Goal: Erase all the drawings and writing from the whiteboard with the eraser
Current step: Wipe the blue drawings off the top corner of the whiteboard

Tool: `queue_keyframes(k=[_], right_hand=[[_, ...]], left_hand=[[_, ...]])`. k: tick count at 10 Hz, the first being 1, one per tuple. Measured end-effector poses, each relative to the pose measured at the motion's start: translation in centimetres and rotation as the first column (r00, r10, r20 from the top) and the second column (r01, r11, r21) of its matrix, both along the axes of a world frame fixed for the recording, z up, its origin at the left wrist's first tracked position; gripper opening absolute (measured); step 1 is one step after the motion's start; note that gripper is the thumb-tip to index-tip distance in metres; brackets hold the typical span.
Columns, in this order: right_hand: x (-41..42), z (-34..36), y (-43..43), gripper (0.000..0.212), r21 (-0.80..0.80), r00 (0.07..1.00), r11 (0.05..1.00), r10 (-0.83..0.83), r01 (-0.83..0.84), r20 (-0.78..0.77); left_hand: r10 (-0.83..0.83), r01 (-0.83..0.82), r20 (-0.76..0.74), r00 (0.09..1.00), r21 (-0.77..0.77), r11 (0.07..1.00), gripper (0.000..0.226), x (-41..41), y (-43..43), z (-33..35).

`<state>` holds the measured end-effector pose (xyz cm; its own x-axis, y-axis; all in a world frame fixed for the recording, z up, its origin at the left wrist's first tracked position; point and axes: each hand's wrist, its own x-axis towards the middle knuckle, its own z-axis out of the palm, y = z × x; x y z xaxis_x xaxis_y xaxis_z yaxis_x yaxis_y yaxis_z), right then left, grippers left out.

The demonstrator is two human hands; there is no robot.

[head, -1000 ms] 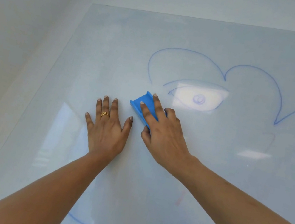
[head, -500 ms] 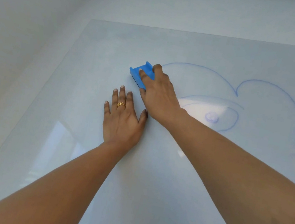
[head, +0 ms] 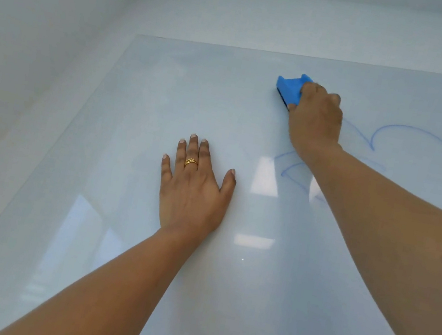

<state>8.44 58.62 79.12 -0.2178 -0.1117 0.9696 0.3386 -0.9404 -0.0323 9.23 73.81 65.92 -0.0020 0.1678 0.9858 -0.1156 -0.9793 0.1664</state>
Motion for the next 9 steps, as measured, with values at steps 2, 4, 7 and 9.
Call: queue_keyframes(k=[2, 4, 7, 9], right_hand=[[0.4, -1.0, 1.9, 0.044, 0.065, 0.997, 0.997, -0.042, 0.046, -0.072], [-0.3, -3.3, 6.7, 0.049, -0.172, 0.999, 0.985, -0.014, 0.009, -0.028], [-0.8, -8.1, 8.8, 0.048, -0.404, 1.0, 0.914, 0.031, -0.03, -0.006], [0.0, -8.9, 3.6, 0.051, -0.297, 0.997, 0.952, 0.073, -0.076, -0.02]], left_hand=[[-0.007, 0.007, 0.015, 1.0, 0.004, 1.0, 0.068, 0.1, 0.0, 0.0], [-0.022, 0.023, 0.043, 0.999, -0.004, 1.0, 0.066, 0.0, 0.0, -0.2], [0.022, -0.022, 0.019, 1.0, -0.007, 1.0, 0.07, 0.1, 0.1, -0.4], [0.044, -0.044, 0.007, 0.999, -0.02, 0.999, 0.101, 0.0, -0.1, -0.6]])
